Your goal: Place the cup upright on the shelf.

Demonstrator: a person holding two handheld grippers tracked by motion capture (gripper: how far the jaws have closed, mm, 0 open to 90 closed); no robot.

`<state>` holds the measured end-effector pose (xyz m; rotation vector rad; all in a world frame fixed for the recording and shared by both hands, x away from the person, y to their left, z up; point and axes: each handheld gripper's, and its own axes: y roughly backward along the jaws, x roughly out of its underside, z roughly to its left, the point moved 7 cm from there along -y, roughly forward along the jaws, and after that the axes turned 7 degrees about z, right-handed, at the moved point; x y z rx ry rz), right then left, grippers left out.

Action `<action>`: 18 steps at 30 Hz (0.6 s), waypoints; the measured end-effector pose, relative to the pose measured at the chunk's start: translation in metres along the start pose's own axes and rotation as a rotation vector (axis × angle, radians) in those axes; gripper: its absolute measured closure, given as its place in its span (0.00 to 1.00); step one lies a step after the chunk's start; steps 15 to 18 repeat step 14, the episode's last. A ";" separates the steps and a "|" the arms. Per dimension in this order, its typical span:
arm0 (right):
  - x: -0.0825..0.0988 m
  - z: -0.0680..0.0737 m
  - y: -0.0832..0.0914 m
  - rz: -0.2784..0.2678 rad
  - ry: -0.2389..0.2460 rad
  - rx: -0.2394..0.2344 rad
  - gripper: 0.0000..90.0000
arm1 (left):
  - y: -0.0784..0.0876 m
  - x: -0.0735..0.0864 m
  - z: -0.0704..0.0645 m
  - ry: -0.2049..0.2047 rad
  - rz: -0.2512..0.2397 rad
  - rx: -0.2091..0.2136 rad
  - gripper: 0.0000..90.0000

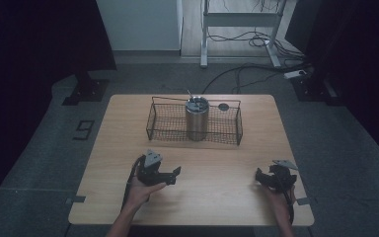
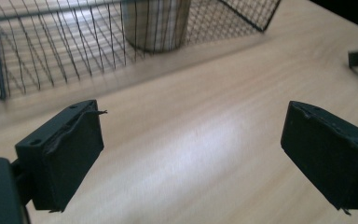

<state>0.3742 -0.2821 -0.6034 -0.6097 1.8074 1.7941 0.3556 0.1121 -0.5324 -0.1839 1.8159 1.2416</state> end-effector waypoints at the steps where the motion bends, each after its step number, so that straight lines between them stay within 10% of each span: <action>1: 0.000 0.000 0.000 0.000 0.000 0.000 0.10 | 0.001 0.004 0.000 -0.010 0.013 -0.005 0.06; 18: 0.000 0.000 0.000 0.000 -0.001 0.000 0.10 | -0.001 0.018 -0.003 0.002 0.036 -0.016 0.08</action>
